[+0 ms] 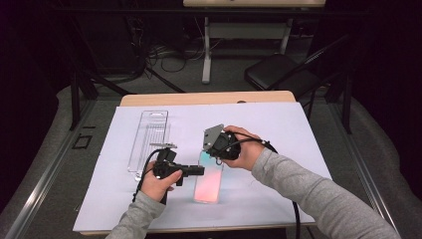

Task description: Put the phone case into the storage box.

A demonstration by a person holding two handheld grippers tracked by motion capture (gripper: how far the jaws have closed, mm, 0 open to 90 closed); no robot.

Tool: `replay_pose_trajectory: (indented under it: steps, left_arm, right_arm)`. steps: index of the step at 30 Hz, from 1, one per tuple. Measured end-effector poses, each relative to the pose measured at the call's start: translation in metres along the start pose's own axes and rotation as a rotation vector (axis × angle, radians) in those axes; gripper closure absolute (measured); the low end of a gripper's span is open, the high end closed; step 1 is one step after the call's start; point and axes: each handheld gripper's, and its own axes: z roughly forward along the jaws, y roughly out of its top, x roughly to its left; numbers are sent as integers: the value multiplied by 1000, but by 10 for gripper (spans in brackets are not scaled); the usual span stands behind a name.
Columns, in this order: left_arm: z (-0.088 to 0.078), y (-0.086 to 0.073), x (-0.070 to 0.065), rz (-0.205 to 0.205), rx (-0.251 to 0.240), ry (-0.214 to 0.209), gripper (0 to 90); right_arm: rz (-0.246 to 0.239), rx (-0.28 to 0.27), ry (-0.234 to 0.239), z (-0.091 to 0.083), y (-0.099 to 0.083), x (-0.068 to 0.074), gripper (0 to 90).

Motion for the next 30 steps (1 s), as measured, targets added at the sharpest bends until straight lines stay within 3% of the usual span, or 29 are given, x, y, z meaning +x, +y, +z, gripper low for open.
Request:
replay_pose_trajectory:
  steps: [13,30]
  left_arm:
    - [-1,0,0,-23,6,26,809]
    - [0,-1,0,-6,2,54,818]
  right_arm:
    - [-6,-5,-6,1,1,2,874]
    - [-8,5,-16,1,2,3,873]
